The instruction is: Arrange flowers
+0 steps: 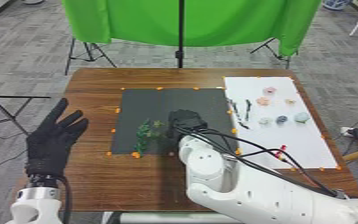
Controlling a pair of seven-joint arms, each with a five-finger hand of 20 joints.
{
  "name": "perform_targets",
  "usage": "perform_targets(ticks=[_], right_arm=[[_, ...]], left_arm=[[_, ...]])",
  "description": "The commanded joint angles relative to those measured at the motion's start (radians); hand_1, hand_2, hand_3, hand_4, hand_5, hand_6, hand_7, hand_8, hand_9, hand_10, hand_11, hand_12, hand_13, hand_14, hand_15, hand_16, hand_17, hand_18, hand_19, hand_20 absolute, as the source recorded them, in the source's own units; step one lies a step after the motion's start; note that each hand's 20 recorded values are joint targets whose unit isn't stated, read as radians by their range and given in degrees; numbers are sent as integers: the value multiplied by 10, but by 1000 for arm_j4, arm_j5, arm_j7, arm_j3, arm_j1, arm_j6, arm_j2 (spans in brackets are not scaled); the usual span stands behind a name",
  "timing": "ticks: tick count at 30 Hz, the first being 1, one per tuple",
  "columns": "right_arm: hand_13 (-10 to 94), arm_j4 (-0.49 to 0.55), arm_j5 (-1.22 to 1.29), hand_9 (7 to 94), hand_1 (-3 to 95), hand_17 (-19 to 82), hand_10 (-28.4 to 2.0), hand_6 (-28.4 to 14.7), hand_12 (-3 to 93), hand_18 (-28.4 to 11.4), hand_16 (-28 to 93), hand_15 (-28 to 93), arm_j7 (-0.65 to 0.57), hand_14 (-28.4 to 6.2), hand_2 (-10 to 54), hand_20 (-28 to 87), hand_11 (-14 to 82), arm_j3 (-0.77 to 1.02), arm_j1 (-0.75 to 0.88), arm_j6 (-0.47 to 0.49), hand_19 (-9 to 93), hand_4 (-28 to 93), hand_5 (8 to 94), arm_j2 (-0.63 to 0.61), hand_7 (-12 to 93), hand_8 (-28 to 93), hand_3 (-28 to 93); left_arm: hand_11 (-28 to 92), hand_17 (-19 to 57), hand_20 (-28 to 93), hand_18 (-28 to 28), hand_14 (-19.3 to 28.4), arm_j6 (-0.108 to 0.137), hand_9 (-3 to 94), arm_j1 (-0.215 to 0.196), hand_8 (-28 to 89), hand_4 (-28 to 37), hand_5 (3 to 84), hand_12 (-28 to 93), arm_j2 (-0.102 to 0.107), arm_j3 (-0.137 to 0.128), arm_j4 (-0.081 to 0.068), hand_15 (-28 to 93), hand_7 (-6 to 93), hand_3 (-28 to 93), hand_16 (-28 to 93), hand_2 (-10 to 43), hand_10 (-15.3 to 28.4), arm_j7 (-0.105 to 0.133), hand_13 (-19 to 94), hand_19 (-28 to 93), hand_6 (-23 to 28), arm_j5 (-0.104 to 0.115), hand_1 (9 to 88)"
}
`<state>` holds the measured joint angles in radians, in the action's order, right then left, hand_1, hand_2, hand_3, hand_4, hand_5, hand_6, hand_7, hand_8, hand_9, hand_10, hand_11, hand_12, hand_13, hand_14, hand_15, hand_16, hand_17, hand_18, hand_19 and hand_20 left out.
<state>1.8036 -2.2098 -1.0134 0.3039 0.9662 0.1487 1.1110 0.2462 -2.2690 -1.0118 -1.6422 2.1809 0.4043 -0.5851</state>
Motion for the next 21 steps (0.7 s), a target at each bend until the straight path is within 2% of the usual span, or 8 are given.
perform_targets(ticks=[1, 6, 10, 12, 16, 17, 19, 21], right_arm=[[870, 3, -1, 937, 403, 517, -127, -5, 229, -270, 241, 786, -8, -111, 15, 555, 556, -6, 3, 31, 932, -210, 937, 33, 322, -131, 743], [872, -2, 13, 937, 399, 519, -127, -3, 218, -272, 241, 785, -11, -112, 12, 556, 563, -2, 2, 46, 932, -215, 937, 38, 330, -136, 732], [872, -1, 7, 937, 384, 519, -126, -1, 210, -271, 243, 782, -5, -114, 8, 556, 567, -3, 5, 40, 932, -226, 937, 40, 341, -140, 728], [872, 1, 19, 937, 384, 518, -125, 2, 205, -271, 244, 780, -8, -115, 8, 556, 569, 3, 8, 40, 932, -227, 937, 45, 345, -143, 730], [871, 4, -11, 937, 383, 518, -124, 4, 193, -271, 243, 779, -1, -116, 8, 554, 574, -6, 6, 39, 932, -227, 937, 44, 351, -147, 731], [871, 9, 7, 937, 382, 518, -124, 4, 192, -272, 243, 778, -4, -116, 8, 553, 574, 0, 6, 39, 932, -227, 937, 44, 352, -148, 732], [871, 18, 9, 937, 376, 516, -124, 5, 191, -271, 244, 777, -8, -116, 6, 552, 574, 7, 12, 23, 932, -228, 937, 40, 353, -150, 732], [871, 28, -29, 937, 366, 516, -124, 5, 189, -271, 244, 776, -16, -117, 5, 551, 574, -2, 3, 7, 932, -229, 937, 24, 354, -151, 731]], left_arm=[[225, -79, 71, 284, 284, -22, 357, 13, -82, -279, 346, 113, -23, 3, -10, 582, 79, 825, -98, 59, 200, -38, 234, 539, 64, -21, 219], [227, -80, 70, 284, 284, -27, 357, 20, -82, -277, 347, 113, -29, 2, -13, 583, 79, 824, -99, 60, 200, -46, 233, 539, 65, -26, 219], [228, -81, 69, 284, 284, -17, 356, 16, -82, -274, 348, 113, -19, 7, -13, 584, 79, 826, -99, 60, 199, -38, 233, 539, 65, -15, 221], [228, -81, 69, 284, 284, -20, 356, 20, -82, -274, 348, 113, -17, 8, -15, 584, 79, 826, -99, 60, 199, -43, 233, 540, 66, -16, 222], [228, -81, 68, 284, 284, -26, 356, 23, -82, -273, 349, 112, -28, 6, -17, 585, 78, 826, -99, 60, 200, -49, 232, 541, 67, -24, 222], [228, -81, 68, 284, 284, -19, 356, 21, -81, -273, 349, 112, -20, 9, -16, 585, 79, 826, -99, 60, 200, -40, 232, 541, 67, -15, 222], [228, -81, 67, 284, 284, -21, 355, 17, -81, -273, 349, 112, -23, 6, -15, 585, 79, 825, -99, 61, 201, -44, 231, 541, 67, -19, 223], [228, -81, 67, 284, 284, -14, 355, 10, -81, -272, 349, 113, -19, 10, -13, 585, 79, 825, -100, 61, 200, -34, 231, 541, 67, -12, 223]])
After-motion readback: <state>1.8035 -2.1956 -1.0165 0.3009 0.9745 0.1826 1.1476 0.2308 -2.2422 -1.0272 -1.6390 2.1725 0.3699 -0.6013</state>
